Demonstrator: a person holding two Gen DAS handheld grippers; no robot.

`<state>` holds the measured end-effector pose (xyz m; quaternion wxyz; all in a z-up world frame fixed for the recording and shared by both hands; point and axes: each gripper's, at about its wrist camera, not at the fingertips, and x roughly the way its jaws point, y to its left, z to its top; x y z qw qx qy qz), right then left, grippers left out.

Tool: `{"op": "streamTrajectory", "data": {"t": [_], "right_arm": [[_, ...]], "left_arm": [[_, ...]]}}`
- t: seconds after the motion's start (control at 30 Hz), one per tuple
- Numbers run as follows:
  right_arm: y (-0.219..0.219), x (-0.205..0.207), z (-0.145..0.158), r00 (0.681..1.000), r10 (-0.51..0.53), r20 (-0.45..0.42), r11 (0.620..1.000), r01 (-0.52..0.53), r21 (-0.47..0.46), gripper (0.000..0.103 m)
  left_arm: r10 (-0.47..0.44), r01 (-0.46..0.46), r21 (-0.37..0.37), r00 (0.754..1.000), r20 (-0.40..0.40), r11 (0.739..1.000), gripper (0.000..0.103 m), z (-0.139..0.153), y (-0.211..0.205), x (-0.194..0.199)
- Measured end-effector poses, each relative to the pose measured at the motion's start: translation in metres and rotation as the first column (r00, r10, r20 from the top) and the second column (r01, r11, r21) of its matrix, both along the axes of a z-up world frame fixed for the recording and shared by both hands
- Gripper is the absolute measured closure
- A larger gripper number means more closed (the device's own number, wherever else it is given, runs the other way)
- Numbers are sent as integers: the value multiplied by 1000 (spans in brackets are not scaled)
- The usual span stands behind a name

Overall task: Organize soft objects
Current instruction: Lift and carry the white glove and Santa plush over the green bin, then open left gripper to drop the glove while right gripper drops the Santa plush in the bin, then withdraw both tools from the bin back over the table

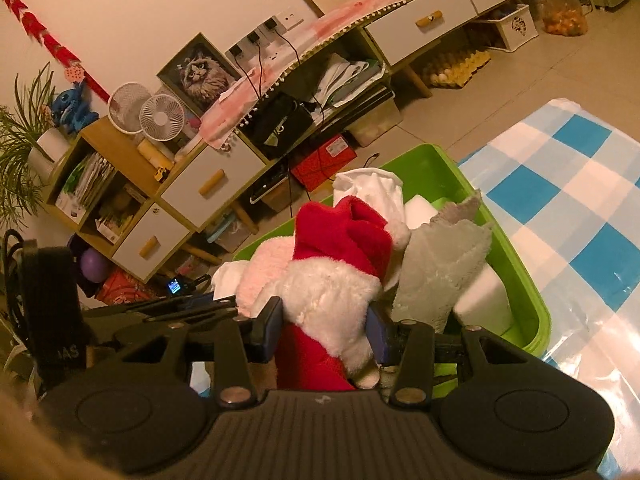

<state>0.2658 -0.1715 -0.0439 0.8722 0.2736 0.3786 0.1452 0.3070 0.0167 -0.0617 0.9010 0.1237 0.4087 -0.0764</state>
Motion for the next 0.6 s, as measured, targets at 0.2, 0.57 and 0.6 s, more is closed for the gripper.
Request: {"op": "streamTrajectory", "data": {"t": [0.2, 0.57, 0.6], "right_arm": [[-2, -1, 2, 1000, -3, -5, 1000, 3, 12, 77], [-34, -21, 20, 995, -94, -45, 989, 98, 110, 52], [-37, -24, 22, 994, -101, -51, 988, 106, 112, 51]], "left_arm": [[33, -32, -47, 999, 14, 998, 62, 10, 8, -5], [90, -85, -77, 994, 61, 993, 27, 46, 15, -41], [93, -89, -71, 994, 61, 993, 25, 47, 15, -46]]}}
